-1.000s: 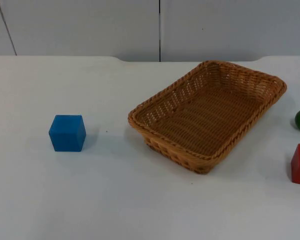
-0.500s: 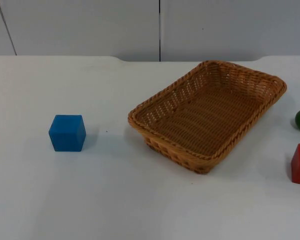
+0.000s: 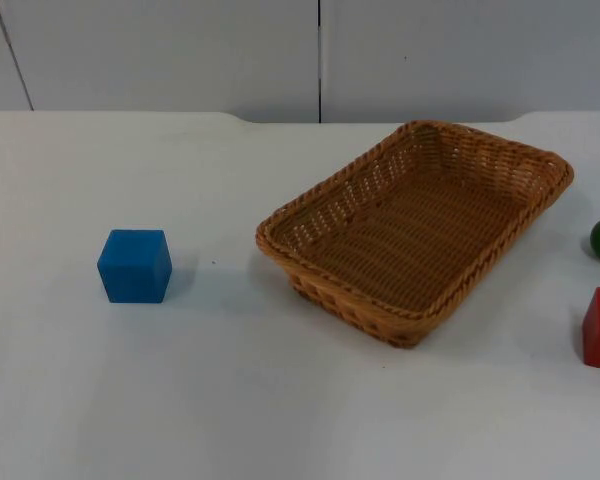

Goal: Place all geometric objects except the red cube into the basket.

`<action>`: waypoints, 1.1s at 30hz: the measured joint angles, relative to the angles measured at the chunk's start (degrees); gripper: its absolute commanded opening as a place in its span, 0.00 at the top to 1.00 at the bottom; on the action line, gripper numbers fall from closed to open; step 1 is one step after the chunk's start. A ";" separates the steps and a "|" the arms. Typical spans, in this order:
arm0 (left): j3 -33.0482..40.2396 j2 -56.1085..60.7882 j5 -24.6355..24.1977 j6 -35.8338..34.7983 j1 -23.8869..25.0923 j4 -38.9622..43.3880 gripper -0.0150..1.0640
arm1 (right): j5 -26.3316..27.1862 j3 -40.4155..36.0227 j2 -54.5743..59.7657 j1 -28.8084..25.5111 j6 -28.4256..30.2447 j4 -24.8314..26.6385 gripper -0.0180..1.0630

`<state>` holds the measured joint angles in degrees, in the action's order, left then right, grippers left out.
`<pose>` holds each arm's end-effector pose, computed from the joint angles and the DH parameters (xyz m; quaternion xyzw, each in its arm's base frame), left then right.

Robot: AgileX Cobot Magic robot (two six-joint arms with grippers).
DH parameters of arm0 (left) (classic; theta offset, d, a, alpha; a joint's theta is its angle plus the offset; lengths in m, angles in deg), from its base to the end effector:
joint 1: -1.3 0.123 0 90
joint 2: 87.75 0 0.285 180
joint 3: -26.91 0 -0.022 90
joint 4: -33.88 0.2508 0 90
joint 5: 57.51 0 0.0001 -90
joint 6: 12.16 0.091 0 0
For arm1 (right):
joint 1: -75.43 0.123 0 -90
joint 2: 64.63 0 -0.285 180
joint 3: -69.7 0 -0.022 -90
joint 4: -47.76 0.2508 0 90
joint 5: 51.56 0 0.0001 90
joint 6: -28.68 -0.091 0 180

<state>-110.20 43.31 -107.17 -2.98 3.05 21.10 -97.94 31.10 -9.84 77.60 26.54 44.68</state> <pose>0.1212 -0.0117 0.2823 0.0208 0.9388 -0.0722 0.3361 0.1461 0.0020 0.2935 -0.0110 0.9387 -0.0117 0.3445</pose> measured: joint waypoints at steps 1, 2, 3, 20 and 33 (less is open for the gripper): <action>0.00 -1.86 0.65 1.47 0.00 -1.38 0.01 | 0.12 0.00 0.35 0.00 0.00 0.00 0.01; 0.00 -3.99 1.50 3.51 0.00 -3.03 0.01 | 0.12 0.00 0.46 0.00 0.00 0.00 0.01; 0.00 -3.99 1.50 3.51 0.00 -3.03 0.01 | 0.12 0.00 0.46 0.00 0.00 0.00 0.01; -23.43 -46.68 4.39 7.76 -5.54 -7.98 0.01 | 2.32 0.00 0.91 0.00 0.00 0.00 0.01; -41.98 -71.46 7.63 -8.49 -11.34 2.74 0.01 | 2.89 0.00 0.91 0.00 0.00 0.00 0.01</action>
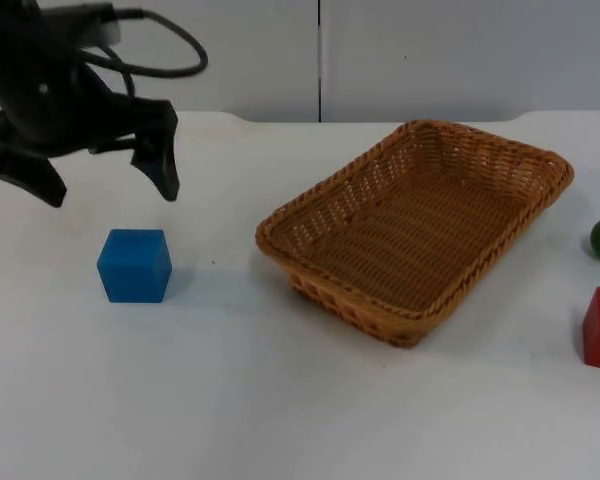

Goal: Place all geometric objects except the red cube into the basket.

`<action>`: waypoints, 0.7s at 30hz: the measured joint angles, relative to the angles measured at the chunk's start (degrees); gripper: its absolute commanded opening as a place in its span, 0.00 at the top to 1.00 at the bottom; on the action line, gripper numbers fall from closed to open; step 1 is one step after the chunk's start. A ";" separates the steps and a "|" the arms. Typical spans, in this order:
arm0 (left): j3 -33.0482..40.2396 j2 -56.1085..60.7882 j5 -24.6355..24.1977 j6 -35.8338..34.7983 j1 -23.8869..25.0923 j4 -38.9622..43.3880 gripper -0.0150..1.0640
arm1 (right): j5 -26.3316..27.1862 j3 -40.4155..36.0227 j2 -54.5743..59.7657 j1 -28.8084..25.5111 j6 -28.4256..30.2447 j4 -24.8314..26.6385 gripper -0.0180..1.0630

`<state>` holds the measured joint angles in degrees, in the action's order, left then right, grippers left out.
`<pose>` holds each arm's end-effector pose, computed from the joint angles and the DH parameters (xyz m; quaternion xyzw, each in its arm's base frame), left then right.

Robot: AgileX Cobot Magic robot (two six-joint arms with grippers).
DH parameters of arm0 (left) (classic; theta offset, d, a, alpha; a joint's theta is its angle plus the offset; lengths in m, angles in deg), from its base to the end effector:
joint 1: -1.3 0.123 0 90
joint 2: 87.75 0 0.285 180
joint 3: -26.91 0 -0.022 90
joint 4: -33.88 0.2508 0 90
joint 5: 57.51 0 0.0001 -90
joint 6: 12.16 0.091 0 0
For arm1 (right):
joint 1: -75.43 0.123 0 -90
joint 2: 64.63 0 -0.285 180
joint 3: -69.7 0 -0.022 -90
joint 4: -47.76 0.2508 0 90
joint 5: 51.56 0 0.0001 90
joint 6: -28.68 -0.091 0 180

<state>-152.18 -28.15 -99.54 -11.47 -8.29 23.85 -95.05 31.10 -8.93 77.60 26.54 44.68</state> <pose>0.3891 -0.0765 0.1709 0.0328 0.9867 -0.0783 0.1387 0.1522 0.0024 0.2942 -0.0118 0.9326 -0.0107 0.3606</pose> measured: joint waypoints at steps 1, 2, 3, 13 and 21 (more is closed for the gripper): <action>-1.16 -1.38 0.06 -1.44 -0.02 0.95 0.01 | 0.00 0.00 0.00 0.00 0.00 0.00 0.01; -2.11 -2.94 0.15 -2.44 -0.02 1.67 0.01 | 0.00 0.00 0.00 0.00 0.00 0.00 0.01; -2.69 -4.35 0.29 -2.99 -0.02 2.28 0.01 | 0.00 0.00 0.00 0.00 0.00 0.00 0.01; -3.76 -10.97 3.94 -4.80 -0.02 3.28 0.01 | 0.38 0.00 0.00 0.00 0.00 0.00 0.01; -3.76 -12.15 4.36 -4.92 -0.35 3.38 0.01 | 0.83 0.00 0.00 0.00 0.00 0.00 0.01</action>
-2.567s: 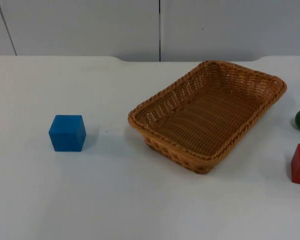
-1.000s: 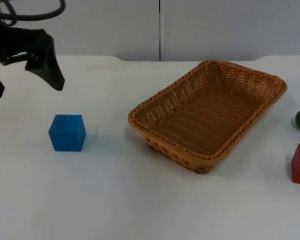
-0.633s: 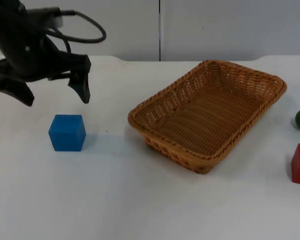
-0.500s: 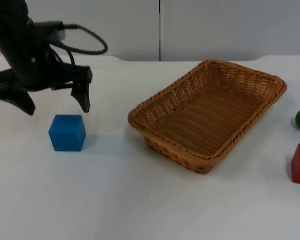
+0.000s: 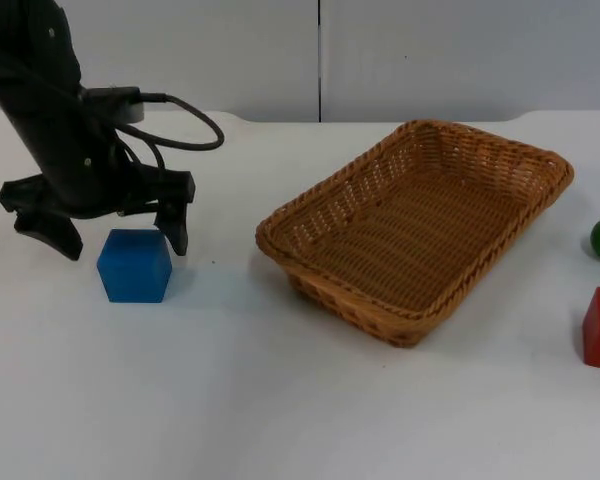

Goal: Place all geometric objects except the red cube into the basket.

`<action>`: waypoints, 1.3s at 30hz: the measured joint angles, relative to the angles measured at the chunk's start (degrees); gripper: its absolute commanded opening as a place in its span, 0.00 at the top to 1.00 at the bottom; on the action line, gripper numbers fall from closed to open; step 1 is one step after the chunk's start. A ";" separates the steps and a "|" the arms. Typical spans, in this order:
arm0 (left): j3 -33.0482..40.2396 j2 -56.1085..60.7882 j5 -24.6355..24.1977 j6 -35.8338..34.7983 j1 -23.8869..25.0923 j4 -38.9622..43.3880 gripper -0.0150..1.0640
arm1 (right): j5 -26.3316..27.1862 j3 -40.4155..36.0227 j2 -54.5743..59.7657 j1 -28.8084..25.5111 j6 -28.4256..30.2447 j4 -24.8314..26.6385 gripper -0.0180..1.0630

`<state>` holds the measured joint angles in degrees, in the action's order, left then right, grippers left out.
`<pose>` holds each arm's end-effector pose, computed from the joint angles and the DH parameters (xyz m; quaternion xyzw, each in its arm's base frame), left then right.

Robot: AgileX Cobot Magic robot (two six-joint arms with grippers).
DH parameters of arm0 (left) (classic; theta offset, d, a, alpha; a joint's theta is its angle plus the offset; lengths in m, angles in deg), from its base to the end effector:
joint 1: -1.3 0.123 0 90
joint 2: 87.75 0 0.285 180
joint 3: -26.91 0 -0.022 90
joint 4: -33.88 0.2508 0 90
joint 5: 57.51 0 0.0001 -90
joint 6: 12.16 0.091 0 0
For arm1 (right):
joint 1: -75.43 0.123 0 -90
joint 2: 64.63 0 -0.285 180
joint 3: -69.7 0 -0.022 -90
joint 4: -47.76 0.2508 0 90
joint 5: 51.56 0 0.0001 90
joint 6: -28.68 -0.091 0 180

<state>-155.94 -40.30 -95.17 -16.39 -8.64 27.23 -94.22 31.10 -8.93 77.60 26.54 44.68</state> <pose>0.4124 -0.0788 0.1012 0.0077 0.9931 -0.0535 0.1041 0.1532 0.0025 0.2951 -0.0119 0.9300 -0.0104 0.3673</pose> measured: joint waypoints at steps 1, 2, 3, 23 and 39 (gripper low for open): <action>0.00 -0.13 0.00 0.00 0.00 0.00 0.01 | 0.11 0.00 0.00 0.00 0.00 0.00 0.01; 0.00 -0.54 0.00 0.00 0.00 0.00 0.03 | 0.11 0.00 0.00 0.00 0.00 0.00 0.01; 0.00 -0.81 0.00 0.28 -0.12 0.00 0.06 | 0.11 0.00 0.00 0.00 0.00 0.00 0.01; 0.00 9.06 -5.59 4.64 -1.74 0.67 0.99 | 0.21 0.00 0.00 0.00 0.00 -0.52 0.01; -1.89 18.08 -3.78 12.77 -15.41 0.45 0.99 | 0.76 0.00 0.00 0.00 0.00 -0.52 0.01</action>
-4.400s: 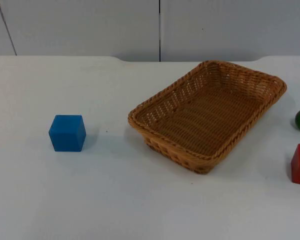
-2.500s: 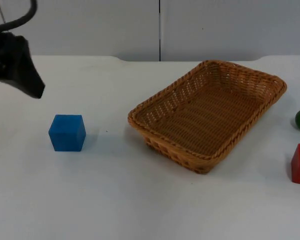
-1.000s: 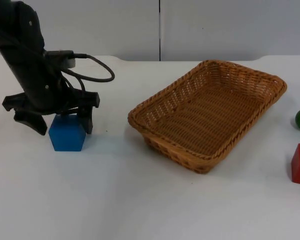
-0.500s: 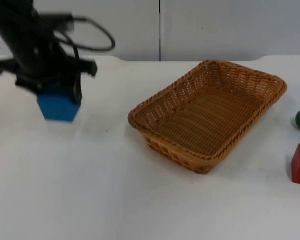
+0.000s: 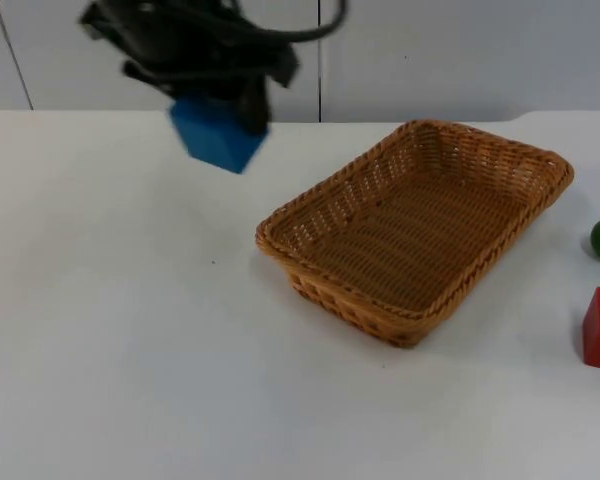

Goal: Place all geometric objects except the red cube into the basket.

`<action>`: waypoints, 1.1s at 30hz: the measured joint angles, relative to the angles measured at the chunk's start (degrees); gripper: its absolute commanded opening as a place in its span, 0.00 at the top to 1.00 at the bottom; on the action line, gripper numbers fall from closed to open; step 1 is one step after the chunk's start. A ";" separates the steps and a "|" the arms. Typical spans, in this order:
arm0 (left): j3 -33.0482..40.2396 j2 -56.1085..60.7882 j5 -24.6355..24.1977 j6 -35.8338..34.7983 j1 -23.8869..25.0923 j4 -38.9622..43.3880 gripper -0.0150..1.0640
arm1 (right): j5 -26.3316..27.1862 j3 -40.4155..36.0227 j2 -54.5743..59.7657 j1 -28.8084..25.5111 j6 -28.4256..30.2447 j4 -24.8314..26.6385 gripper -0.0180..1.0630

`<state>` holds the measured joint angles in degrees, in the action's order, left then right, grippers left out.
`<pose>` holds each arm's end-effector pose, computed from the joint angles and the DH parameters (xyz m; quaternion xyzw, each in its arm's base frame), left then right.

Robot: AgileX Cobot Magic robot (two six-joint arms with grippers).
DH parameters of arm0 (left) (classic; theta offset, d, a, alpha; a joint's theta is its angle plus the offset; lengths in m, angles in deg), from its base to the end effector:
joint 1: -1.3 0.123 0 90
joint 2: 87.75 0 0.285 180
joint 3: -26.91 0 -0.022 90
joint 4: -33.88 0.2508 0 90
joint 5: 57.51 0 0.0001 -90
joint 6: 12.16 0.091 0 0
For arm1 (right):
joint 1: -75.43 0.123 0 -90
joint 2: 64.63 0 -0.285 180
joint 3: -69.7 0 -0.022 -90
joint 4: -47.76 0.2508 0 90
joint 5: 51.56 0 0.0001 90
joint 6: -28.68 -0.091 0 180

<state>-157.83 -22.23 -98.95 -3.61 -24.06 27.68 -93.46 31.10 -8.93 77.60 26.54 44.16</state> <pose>0.3636 -0.1796 0.2389 0.2530 0.9339 -0.0806 0.2393 0.1541 0.0020 0.2959 -0.0141 0.9274 -0.0141 0.3736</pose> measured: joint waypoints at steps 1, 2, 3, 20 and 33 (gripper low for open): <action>-1.72 -1.25 0.00 0.00 -1.39 0.00 0.99 | 0.09 0.00 0.00 0.00 0.00 0.00 0.01; -3.82 -3.00 0.00 0.00 -2.72 0.00 0.99 | 0.09 0.00 0.00 0.00 0.00 0.00 0.01; -6.27 -4.94 -0.26 0.00 -3.76 0.00 0.99 | 0.14 0.00 0.00 0.00 0.00 0.00 0.01; -27.00 -27.40 -7.67 0.13 -9.74 0.73 0.99 | 0.23 0.00 0.00 0.00 0.00 0.00 0.01; -27.10 -30.82 -8.77 0.16 -9.74 0.22 0.55 | 0.23 0.00 0.00 0.00 0.00 0.00 0.01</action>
<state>-184.93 -53.04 -107.72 -3.45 -33.79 27.90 -93.23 31.10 -8.93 77.60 26.54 44.16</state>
